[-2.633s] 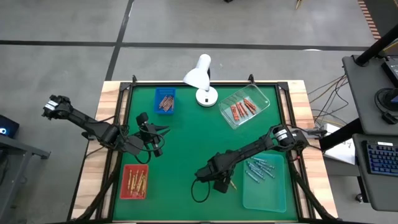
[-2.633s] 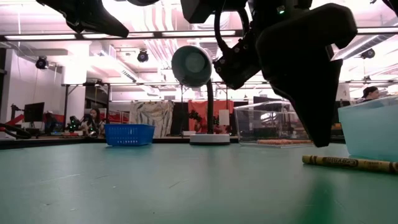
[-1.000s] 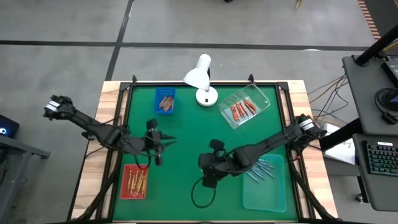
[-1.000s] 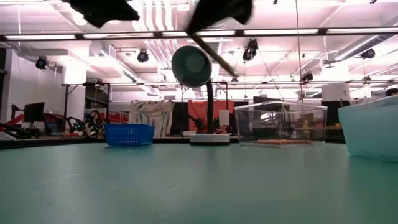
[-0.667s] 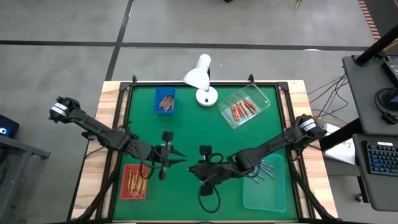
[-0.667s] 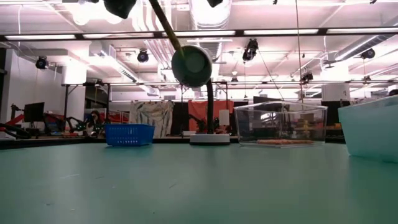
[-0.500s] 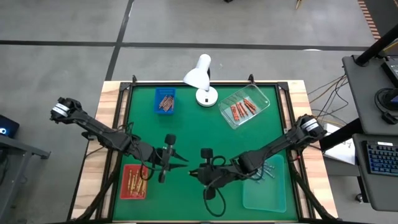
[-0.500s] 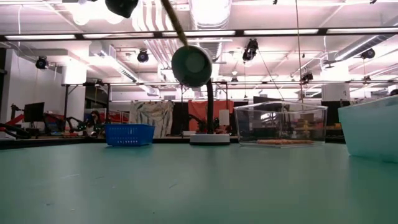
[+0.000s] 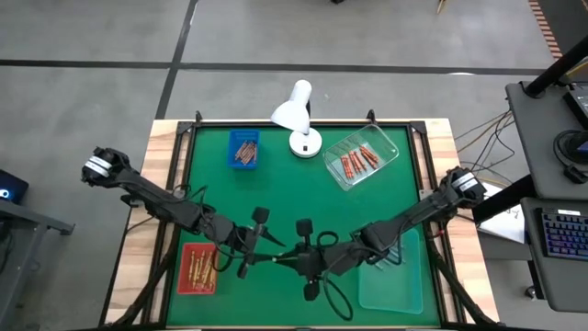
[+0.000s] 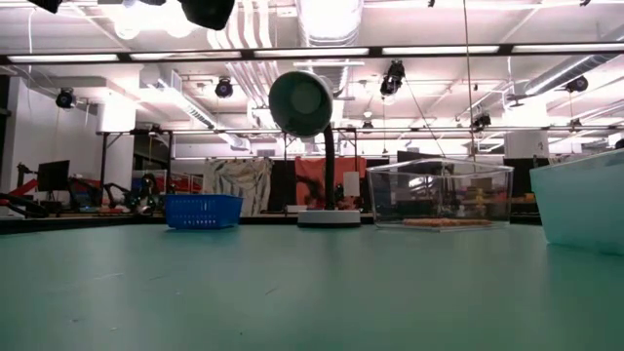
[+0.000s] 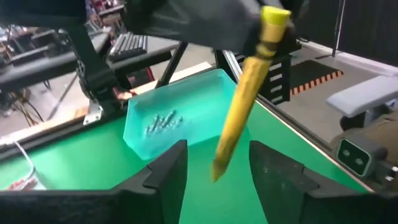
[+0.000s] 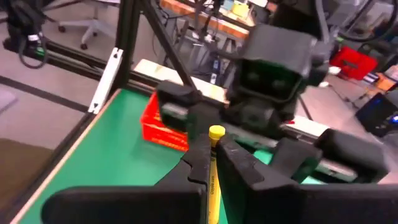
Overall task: Sort crayons
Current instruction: Put the yellow crayon into the red bin
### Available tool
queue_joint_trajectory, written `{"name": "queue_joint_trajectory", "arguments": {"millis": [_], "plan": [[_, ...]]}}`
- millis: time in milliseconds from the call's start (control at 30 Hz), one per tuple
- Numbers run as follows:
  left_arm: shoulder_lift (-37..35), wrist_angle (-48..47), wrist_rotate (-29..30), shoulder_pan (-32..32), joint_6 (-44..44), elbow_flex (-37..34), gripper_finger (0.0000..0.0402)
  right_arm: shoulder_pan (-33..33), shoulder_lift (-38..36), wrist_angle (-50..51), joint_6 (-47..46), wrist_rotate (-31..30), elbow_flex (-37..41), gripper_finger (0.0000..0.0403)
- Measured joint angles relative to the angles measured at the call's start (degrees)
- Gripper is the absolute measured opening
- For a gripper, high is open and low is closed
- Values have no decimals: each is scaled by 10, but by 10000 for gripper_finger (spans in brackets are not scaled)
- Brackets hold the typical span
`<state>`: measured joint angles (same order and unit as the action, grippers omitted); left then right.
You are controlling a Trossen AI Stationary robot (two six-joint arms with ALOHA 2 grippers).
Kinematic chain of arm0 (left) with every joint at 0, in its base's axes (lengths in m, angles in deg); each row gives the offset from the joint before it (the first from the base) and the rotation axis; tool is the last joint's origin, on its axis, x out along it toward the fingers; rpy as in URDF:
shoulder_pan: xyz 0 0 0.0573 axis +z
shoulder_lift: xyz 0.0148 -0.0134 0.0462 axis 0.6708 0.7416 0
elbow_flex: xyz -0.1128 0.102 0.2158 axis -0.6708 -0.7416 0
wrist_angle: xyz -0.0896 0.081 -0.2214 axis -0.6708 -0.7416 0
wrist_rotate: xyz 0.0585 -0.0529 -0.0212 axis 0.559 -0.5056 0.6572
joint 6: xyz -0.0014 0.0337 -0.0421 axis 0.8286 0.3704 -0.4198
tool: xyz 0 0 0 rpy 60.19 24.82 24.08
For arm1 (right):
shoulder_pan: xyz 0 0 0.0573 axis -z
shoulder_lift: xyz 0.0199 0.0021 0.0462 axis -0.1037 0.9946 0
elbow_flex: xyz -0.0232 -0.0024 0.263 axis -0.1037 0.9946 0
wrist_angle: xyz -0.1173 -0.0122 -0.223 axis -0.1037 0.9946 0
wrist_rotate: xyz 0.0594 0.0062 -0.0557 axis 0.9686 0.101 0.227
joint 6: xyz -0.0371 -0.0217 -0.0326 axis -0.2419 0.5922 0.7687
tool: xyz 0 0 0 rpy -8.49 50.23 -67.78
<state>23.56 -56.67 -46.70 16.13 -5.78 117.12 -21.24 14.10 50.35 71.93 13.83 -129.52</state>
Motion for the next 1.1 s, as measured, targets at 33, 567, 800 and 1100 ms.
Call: {"name": "queue_joint_trajectory", "arguments": {"millis": [33, 567, 800, 1100], "plan": [[5, 9, 0, 0, 5, 0, 156, 3, 0, -3, 3, 0, 0, 12], [11, 26, 5, 0, -13, 0, 31, 10, 2, 0, 36, 4, 0, 13], [-4, 0, 31, -4, -58, 0, 16, 11, -6, 17, 23, 0, 0, 16], [-13, -45, 54, -3, -122, 0, 6, 16, -18, 54, -2, 5, 0, 106]]}}
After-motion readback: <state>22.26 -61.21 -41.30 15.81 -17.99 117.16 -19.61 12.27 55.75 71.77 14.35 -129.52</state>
